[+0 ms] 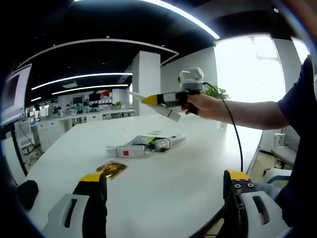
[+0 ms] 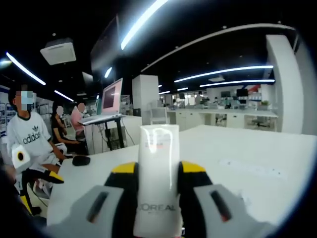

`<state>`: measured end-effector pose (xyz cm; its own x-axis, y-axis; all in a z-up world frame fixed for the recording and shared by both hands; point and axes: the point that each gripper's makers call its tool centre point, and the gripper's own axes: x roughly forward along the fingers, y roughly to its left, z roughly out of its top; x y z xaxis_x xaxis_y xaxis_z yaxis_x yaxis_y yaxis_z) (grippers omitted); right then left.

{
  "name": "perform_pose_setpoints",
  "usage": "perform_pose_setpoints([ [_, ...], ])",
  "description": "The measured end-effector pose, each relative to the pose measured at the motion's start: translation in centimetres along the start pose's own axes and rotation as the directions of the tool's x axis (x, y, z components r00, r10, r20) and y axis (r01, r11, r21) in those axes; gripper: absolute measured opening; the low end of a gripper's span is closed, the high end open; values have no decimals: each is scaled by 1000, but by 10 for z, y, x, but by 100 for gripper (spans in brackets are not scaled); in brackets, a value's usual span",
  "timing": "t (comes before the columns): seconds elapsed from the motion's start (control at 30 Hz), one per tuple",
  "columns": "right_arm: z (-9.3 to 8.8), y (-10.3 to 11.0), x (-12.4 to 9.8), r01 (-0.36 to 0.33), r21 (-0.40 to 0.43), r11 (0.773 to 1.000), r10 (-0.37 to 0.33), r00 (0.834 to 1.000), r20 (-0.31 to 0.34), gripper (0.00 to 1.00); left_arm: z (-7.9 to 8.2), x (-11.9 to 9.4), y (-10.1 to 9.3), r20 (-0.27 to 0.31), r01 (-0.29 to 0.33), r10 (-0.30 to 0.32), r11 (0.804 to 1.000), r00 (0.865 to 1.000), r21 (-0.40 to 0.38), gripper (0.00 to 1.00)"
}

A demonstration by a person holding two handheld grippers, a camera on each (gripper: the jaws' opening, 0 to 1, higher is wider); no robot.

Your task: Arrange the skincare products in the storage area until every visible bottle or jar stands upright without overlapping.

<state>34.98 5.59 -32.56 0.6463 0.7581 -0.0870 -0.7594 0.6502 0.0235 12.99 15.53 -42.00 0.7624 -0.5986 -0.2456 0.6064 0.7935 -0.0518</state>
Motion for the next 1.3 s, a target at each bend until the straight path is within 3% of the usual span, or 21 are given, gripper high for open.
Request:
perform_pose_setpoints([
  [0.4, 0, 11, -38, 9, 7, 1000, -10, 999, 51, 30, 0, 9, -16, -2, 21, -21, 1000, 1000, 2, 100],
  [0.8, -9, 20, -63, 13, 10, 1000, -14, 997, 71, 30, 0, 17, -22, -8, 46, -46, 999, 999, 4, 100],
  [1.3, -20, 17, -90, 46, -7, 999, -45, 996, 82, 30, -1, 24, -29, -21, 66, -66, 998, 998, 3, 100],
])
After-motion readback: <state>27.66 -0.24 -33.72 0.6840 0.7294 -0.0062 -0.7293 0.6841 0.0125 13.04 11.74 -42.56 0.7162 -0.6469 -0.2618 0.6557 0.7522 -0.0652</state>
